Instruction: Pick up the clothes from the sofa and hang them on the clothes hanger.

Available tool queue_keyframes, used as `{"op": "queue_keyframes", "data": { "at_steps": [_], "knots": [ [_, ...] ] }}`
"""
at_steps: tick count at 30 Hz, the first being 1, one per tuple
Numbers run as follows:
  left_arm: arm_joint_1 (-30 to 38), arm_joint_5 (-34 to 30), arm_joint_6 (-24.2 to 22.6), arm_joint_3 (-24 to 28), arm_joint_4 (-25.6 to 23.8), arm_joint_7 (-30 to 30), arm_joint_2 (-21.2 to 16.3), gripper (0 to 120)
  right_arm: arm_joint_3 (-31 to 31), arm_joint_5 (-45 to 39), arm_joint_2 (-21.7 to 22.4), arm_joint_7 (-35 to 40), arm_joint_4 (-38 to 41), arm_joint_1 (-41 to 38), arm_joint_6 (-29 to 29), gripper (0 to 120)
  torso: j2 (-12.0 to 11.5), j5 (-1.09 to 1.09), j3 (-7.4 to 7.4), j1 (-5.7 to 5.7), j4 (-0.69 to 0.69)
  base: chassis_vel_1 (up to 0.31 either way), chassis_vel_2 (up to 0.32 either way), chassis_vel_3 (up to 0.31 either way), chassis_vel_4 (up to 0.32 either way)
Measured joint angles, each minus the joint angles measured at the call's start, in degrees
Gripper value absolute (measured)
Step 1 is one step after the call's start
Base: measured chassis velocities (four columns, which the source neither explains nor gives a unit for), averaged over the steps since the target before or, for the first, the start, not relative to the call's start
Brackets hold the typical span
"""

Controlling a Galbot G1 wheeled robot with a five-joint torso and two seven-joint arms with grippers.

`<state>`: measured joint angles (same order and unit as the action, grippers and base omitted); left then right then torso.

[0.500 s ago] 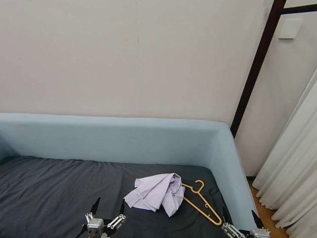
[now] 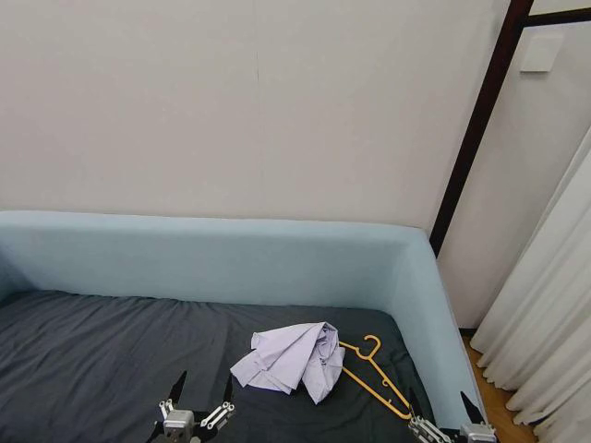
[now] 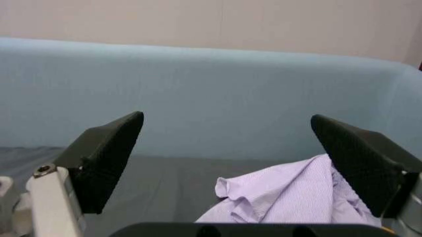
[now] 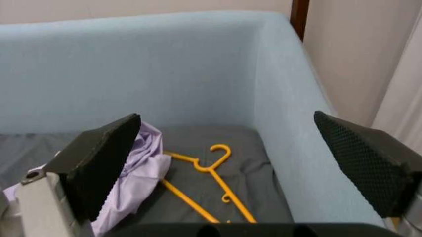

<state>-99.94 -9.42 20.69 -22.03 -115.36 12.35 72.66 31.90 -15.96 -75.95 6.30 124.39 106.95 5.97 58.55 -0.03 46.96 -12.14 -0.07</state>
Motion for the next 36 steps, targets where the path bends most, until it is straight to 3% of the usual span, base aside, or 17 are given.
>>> {"op": "queue_keyframes", "data": {
  "at_steps": [8,16,20,24,31,35,36],
  "knots": [
    [-0.18,0.22,0.33,0.02,1.05,-0.26,-0.13,100,0.41,-11.07,8.20,1.10,-1.04,-3.34,-5.74,100,0.00,0.00,0.00,0.00,-0.01,0.000,0.000,0.000,0.000],
    [-0.67,1.06,1.54,0.08,2.79,-0.49,-0.27,100,-0.07,-25.54,21.10,3.03,-5.68,-15.82,-16.55,100,0.00,0.01,0.01,0.00,0.00,0.000,0.000,0.000,0.000],
    [-1.12,1.74,2.11,0.01,3.23,-0.51,-0.24,100,-2.08,-30.48,25.63,3.30,-7.39,-20.58,-19.57,100,0.00,0.00,0.01,0.00,0.03,0.000,0.000,0.000,0.000],
    [-1.58,2.02,2.36,-0.72,3.28,-0.88,1.15,100,-10.76,-32.32,31.99,1.37,-12.15,-29.18,-22.08,100,0.00,0.01,0.01,0.00,-0.01,0.000,0.000,0.000,0.000],
    [-1.79,1.06,2.43,-1.51,3.11,-1.01,2.67,100,-21.03,-35.39,33.35,0.32,-17.45,-43.94,-26.65,100,0.00,-0.01,0.01,-0.01,0.02,0.000,0.000,0.000,0.000],
    [-2.60,2.02,2.62,-1.34,3.09,-1.09,2.85,100,-31.03,-34.41,30.68,-0.72,-24.19,-51.62,-27.42,100,0.00,-0.01,0.01,0.00,-0.01,0.000,0.000,0.000,0.000],
    [-2.60,2.02,2.62,-1.34,3.09,-1.09,2.85,100,-31.03,-34.41,30.68,-0.72,-24.19,-51.62,-27.42,100,0.00,-0.01,0.01,0.00,-0.01,0.000,0.000,0.000,0.000]
  ]
}}
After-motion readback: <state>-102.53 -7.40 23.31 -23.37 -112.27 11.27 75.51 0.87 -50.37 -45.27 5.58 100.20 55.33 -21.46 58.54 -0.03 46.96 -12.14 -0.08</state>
